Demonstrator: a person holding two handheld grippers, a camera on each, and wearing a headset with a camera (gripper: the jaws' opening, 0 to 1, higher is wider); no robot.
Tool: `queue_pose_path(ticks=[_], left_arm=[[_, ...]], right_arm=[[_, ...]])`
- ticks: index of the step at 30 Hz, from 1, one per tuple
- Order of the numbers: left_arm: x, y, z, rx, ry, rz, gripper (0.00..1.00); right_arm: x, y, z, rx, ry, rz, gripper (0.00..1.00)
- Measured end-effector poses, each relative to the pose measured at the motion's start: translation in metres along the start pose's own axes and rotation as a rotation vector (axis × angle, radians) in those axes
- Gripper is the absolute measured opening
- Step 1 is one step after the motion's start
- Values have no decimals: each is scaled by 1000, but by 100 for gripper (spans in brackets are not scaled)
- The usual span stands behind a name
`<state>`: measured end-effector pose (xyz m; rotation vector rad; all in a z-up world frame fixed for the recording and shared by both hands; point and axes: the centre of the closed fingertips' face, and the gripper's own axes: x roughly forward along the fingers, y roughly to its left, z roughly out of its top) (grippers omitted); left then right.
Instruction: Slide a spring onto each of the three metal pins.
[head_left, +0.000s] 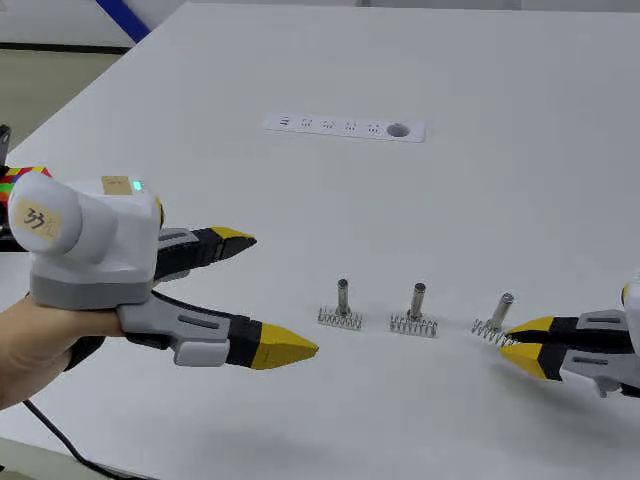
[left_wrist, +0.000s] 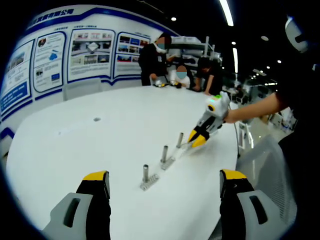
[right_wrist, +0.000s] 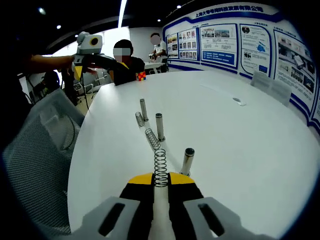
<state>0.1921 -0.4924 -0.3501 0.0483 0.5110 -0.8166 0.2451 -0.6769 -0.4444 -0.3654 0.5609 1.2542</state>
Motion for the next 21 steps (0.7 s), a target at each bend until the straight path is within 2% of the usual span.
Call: queue_pose_path(ticks=[3, 6, 12, 17, 21], left_arm=[[2, -4, 4, 5, -13, -6, 93], [4, -7, 8, 12, -25, -13, 92], [13, -24, 22, 25, -54, -67, 85], [24, -40, 26, 32, -72, -119, 78], [32, -51, 31, 23, -98, -160, 67]], right_arm=[[-5, 10, 17, 1, -35, 24, 11], [-8, 20, 31, -28, -45, 49, 11], [-12, 38, 59, -86, -74, 99, 11], [-13, 54, 73, -128, -80, 143, 11], [-14, 65, 79, -159, -75, 183, 11]])
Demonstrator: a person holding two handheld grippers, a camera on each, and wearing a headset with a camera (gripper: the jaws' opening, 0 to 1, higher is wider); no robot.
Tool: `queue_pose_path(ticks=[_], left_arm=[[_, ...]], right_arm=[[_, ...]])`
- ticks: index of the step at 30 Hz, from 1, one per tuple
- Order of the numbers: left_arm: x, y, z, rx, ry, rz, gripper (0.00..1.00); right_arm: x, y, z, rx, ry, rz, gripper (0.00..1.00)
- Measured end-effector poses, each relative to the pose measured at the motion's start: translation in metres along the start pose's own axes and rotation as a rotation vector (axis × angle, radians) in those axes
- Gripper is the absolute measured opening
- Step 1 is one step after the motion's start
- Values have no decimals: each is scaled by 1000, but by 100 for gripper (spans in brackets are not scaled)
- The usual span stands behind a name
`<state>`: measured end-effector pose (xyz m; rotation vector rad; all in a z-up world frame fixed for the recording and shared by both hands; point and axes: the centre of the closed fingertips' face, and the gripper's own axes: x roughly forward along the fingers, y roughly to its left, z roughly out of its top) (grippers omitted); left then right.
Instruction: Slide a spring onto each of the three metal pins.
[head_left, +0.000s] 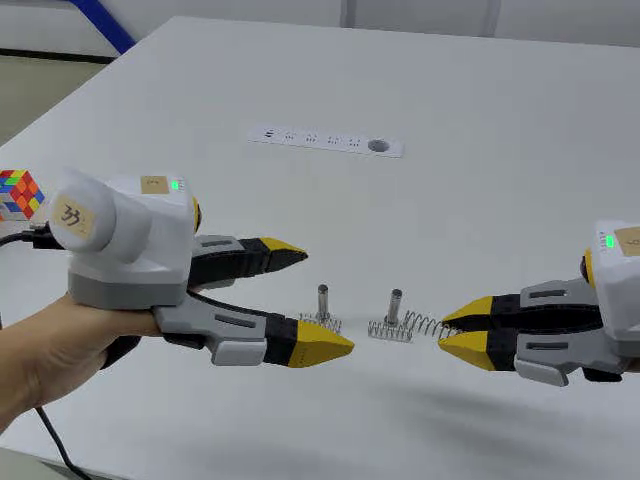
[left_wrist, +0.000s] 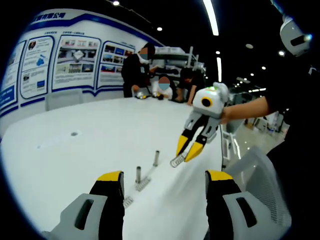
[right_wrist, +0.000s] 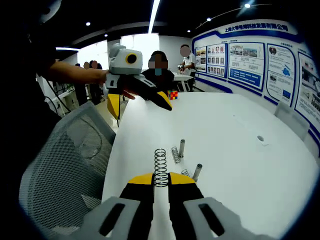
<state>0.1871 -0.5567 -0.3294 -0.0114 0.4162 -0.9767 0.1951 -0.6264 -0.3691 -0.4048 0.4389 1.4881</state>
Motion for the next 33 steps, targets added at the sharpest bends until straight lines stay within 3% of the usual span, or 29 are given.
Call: queue_pose_path(ticks=[11, 20, 33], left_arm=[[24, -28, -8, 52, 42, -108, 49], [28, -36, -11, 30, 33, -137, 41], [30, -42, -15, 57, 50, -160, 29]], right_arm=[[7, 16, 12, -27, 8, 65, 11], [10, 29, 13, -32, 15, 110, 11], [15, 38, 20, -43, 4, 161, 11]])
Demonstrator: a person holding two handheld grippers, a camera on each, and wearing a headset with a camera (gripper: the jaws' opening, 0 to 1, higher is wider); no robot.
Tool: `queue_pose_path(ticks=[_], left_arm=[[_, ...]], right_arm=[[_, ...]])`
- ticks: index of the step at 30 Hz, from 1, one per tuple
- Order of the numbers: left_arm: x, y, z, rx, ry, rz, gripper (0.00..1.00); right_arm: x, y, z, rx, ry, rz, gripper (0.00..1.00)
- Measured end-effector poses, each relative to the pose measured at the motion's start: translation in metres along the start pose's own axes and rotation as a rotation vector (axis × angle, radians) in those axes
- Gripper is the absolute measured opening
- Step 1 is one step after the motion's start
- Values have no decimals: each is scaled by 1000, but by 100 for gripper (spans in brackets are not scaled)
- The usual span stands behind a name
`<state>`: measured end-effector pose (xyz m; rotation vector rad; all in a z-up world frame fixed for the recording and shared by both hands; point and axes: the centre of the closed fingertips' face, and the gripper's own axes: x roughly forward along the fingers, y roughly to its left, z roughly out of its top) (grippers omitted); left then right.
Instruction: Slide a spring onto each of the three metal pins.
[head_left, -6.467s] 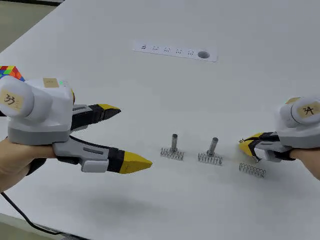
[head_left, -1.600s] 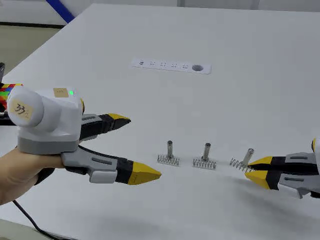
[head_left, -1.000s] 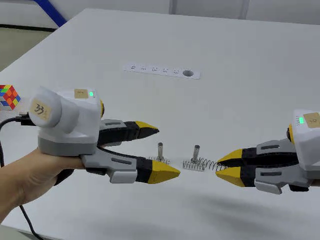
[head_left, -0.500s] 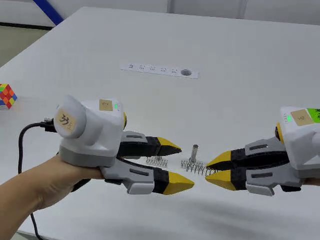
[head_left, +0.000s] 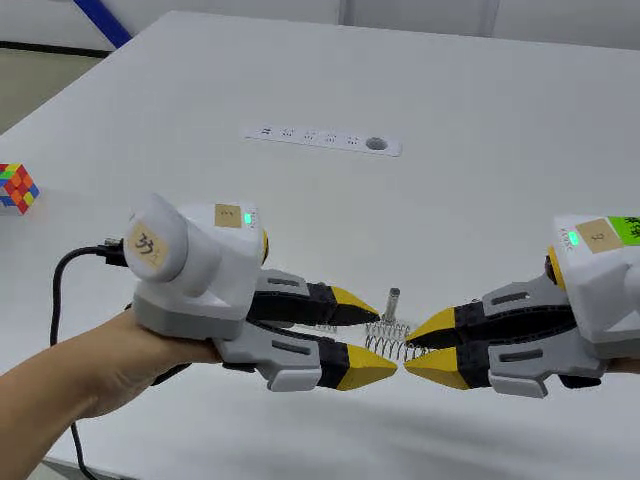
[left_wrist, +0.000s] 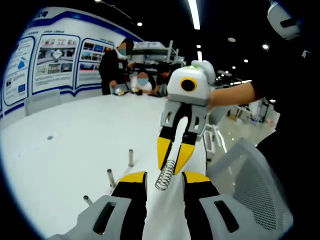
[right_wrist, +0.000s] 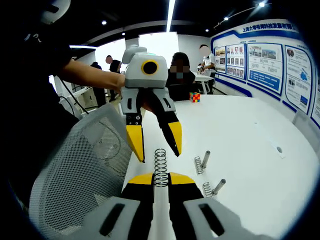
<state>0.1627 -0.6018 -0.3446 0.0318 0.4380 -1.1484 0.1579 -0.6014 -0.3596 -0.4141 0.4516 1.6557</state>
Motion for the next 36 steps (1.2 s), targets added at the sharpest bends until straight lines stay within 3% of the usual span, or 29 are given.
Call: queue_pose_path(ticks=[7, 15, 26, 36], left_arm=[[1, -4, -5, 14, 26, -26, 26], [-1, -5, -4, 39, 25, -39, 14], [-2, -8, -11, 59, 58, -54, 13], [-2, -7, -13, 1, 76, -53, 11]], right_arm=[[1, 4, 3, -16, -2, 20, 11], [0, 8, 5, -26, 0, 39, 11], [2, 9, 7, -39, 4, 49, 11], [1, 9, 9, -59, 2, 56, 11]])
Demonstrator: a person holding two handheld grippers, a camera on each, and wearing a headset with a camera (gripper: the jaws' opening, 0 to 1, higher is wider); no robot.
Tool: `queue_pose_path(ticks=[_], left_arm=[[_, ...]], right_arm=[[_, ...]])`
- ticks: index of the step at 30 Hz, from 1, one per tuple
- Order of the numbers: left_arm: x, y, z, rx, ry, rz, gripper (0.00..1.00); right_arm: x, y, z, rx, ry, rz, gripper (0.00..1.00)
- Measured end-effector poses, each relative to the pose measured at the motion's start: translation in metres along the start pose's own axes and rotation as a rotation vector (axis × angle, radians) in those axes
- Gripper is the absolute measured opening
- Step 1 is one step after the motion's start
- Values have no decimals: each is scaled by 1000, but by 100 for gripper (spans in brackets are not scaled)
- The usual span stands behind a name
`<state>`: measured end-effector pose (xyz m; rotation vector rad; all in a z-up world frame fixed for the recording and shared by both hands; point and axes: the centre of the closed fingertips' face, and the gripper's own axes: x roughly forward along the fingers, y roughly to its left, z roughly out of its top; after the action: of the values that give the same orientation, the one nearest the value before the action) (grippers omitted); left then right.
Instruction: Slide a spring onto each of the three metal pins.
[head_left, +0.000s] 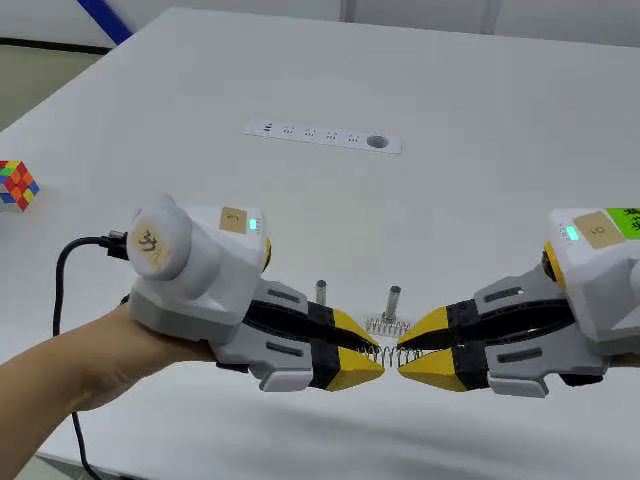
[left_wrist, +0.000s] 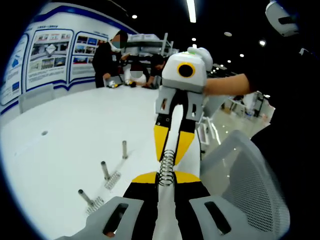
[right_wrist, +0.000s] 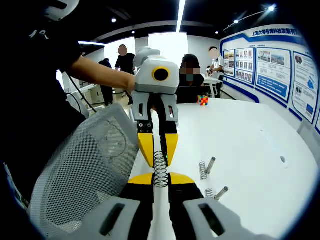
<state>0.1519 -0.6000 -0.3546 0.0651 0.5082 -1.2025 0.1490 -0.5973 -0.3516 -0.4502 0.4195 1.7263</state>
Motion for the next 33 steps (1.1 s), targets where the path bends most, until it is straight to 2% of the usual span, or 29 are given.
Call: queue_pose_path(ticks=[2, 7, 14, 17, 24, 33], left_arm=[[1, -1, 1, 37, 2, 1, 10], [1, -2, 1, 68, 3, -5, 10], [0, -2, 6, 72, -13, -11, 10], [-1, -2, 4, 81, 2, -13, 10], [-1, -5, 3, 95, 8, -24, 10], [-3, 0, 6, 111, -8, 1, 10]], right_arm=[[-1, -1, 0, -10, -4, 3, 11], [-2, -1, -2, -21, -2, 1, 12], [-5, -2, -9, 2, 4, 4, 14], [-7, -2, 0, 13, -52, 7, 12], [-6, 2, -2, 19, -31, 30, 11], [-12, -3, 12, 25, -83, 17, 11]])
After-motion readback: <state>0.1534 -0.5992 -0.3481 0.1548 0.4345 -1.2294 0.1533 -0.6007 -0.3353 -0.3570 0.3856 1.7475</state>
